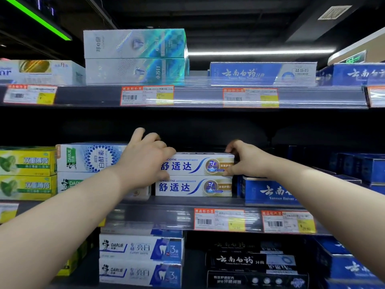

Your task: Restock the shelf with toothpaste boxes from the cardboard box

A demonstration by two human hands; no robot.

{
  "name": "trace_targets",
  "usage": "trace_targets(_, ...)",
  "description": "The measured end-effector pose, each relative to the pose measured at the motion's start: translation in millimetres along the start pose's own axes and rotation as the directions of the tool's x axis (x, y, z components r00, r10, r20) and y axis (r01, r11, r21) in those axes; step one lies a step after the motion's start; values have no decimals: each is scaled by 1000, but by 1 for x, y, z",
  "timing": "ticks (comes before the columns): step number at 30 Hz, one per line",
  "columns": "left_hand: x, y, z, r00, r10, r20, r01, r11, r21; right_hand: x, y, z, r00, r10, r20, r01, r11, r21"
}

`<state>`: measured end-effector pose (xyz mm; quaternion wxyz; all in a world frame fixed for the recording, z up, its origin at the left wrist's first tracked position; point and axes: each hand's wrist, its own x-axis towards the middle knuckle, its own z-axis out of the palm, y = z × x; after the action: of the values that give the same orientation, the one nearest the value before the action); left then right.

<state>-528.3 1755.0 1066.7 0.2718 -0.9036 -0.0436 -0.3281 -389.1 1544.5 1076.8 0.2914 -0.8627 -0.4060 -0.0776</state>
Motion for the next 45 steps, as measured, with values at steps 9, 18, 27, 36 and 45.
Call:
trace_targets(9,-2,-2,4,997,-78,6,78,988,-133,-2,0,-2,996,56,73,-54,998,-29)
trace_targets(18,-1,-2,5,997,-75,7,75,987,-145,-2,-3,-2,996,65,54,-62,997,-51)
trace_targets(27,-11,2,0,994,-97,-47,87,978,-191,-15,-11,-4,999,32,-21,-34,996,-85)
trace_targets(36,-36,60,-15,959,-168,-227,-48,693,-720,-95,-18,-17,970,50,-236,-77,991,-106)
trace_targets(45,-73,207,-7,941,335,42,-122,453,-883,-248,35,-3,928,329,-174,-367,887,-280)
